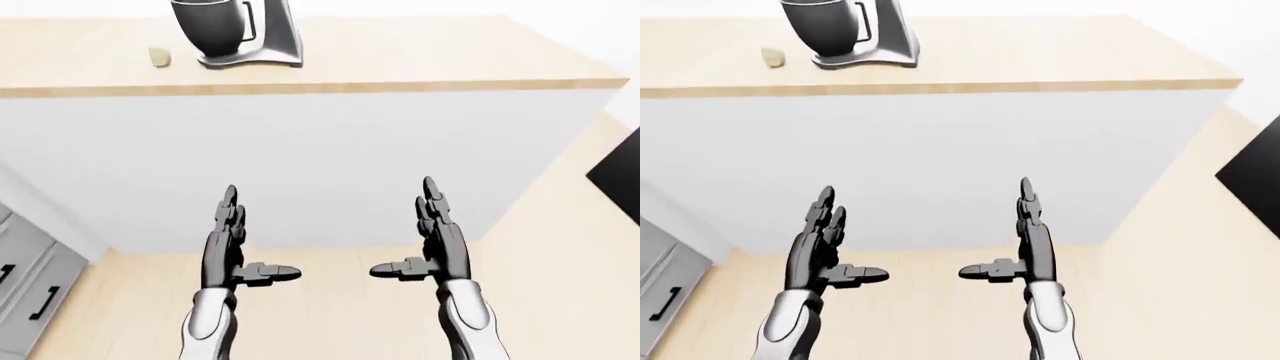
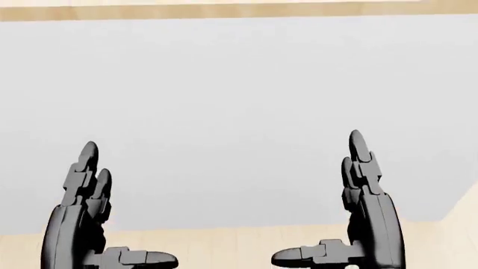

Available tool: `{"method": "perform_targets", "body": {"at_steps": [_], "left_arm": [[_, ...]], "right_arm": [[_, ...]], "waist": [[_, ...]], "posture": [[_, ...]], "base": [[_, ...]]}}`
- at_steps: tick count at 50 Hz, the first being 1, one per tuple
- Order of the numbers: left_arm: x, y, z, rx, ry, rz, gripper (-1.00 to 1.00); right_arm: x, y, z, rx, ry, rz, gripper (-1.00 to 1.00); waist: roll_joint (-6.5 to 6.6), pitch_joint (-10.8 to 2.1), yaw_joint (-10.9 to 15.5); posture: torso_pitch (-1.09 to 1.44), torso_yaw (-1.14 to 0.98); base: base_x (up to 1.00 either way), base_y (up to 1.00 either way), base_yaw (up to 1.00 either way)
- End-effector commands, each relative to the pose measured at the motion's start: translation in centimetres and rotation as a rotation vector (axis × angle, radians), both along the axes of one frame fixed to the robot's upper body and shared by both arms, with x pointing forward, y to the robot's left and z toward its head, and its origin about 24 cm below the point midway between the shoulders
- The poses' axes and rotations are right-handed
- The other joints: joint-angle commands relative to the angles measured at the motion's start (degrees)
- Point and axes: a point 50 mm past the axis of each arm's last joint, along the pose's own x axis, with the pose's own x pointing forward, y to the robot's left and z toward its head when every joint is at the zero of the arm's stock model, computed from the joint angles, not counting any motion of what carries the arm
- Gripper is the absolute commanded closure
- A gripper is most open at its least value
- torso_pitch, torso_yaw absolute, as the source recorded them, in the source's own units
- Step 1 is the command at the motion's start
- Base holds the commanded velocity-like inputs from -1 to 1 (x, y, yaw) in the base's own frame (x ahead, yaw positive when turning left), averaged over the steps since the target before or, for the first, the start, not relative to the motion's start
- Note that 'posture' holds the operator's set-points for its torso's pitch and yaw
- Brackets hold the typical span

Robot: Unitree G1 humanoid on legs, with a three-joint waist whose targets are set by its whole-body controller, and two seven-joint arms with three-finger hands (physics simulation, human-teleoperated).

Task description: Place the cheese in the stand mixer bowl.

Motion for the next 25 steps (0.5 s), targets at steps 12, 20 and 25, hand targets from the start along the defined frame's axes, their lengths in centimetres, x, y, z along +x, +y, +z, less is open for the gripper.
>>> {"method": "perform_targets", "body": {"at_steps": [12, 20, 25], "left_arm": [[-1.7, 0.3, 6.7, -0.008, -0.186, 0.004, -1.00], [-2.2, 0.6, 8.7, -0.011, -0.237, 0.015, -1.00], [-2.4, 0.7, 9.6, -0.011, -0.261, 0.016, -1.00]], "right_arm": [[-0.6, 0.1, 5.3, -0.100, -0.155, -0.023, -1.00], [-0.8, 0.1, 7.1, -0.130, -0.197, -0.031, -1.00], [-0.8, 0.0, 7.4, -0.151, -0.194, -0.056, -1.00]], "waist": [[-0.02, -0.60, -0.16], [0.20, -0.24, 0.02], [0.15, -0.18, -0.01]], "posture": [[0.00, 0.00], [0.00, 0.00], [0.00, 0.00]], "base": [[0.00, 0.00, 0.00], [0.00, 0.00, 0.00], [0.00, 0.00, 0.00]]}}
